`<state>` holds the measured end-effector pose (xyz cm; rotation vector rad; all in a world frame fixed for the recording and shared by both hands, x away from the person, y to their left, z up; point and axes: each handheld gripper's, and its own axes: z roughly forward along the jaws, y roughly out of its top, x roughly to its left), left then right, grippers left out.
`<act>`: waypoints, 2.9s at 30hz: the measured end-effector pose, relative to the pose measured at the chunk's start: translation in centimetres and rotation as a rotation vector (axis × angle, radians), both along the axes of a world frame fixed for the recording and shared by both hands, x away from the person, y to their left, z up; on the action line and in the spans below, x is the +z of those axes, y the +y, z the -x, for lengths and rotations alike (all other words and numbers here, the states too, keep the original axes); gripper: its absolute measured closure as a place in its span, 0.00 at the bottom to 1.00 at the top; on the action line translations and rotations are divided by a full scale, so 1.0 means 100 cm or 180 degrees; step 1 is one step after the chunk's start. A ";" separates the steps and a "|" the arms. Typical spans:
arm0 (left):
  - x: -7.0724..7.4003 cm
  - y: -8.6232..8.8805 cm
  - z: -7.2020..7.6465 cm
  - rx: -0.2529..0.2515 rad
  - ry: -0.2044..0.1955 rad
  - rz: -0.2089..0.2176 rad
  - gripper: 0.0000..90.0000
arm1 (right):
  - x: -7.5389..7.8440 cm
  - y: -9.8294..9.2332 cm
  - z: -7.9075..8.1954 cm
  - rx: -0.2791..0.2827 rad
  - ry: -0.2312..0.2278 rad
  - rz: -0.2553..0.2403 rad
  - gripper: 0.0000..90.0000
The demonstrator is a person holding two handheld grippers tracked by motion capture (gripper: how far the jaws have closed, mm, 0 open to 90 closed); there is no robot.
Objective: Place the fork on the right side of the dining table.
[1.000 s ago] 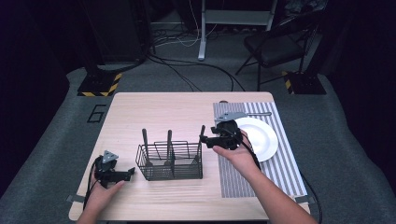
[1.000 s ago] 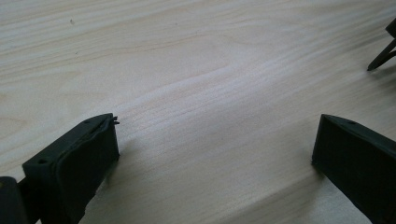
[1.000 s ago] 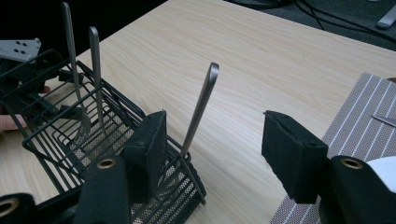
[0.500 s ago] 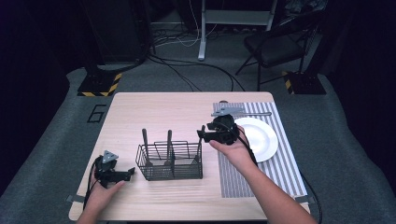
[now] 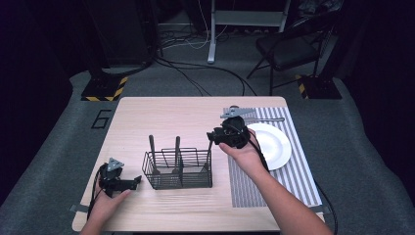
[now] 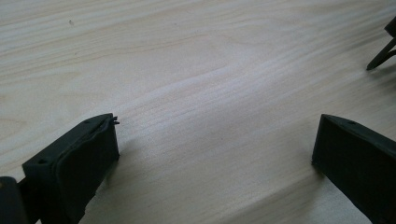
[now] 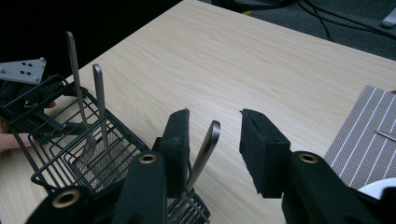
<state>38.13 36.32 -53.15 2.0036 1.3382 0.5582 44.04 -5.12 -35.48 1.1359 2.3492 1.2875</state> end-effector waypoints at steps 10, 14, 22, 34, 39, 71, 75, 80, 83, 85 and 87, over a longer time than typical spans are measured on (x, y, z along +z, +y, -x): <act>0.000 0.000 0.000 0.0003 -0.0005 0.0004 0.00 | 0.005 0.004 0.000 -0.0053 0.0013 -0.0043 0.86; 0.000 0.000 0.000 -0.0001 -0.0006 0.0004 0.00 | 0.006 0.003 0.000 -0.0013 0.0019 -0.0051 0.93; 0.000 0.000 0.000 -0.0001 -0.0006 0.0004 0.00 | 0.012 0.007 0.006 0.0135 0.0045 -0.0109 0.96; 0.000 0.000 0.000 -0.0003 -0.0005 0.0003 0.00 | 0.019 0.020 0.019 0.0395 -0.0016 -0.0074 0.96; 0.000 0.000 0.000 -0.0001 -0.0006 0.0003 0.00 | 0.024 0.024 0.022 0.0457 -0.0033 -0.0070 0.96; 0.000 0.000 0.000 -0.0001 -0.0006 0.0003 0.00 | 0.085 0.020 0.033 0.0492 -0.0232 -0.0118 0.96; 0.000 0.000 0.000 -0.0001 -0.0006 0.0003 0.00 | 0.094 0.016 0.033 0.0462 -0.0254 -0.0156 0.96; 0.000 0.000 0.000 -0.0001 -0.0007 0.0003 0.00 | 0.106 0.008 0.033 0.0414 -0.0296 -0.0230 0.96; 0.000 0.000 0.000 -0.0001 -0.0007 0.0003 0.00 | 0.114 0.004 0.033 0.0382 -0.0318 -0.0257 0.96; 0.000 0.000 0.000 -0.0002 -0.0007 0.0002 0.00 | 0.118 0.002 0.033 0.0364 -0.0339 -0.0255 0.96; 0.000 0.000 0.000 -0.0001 -0.0006 0.0003 0.00 | 0.125 -0.002 0.033 0.0325 -0.0367 -0.0263 0.96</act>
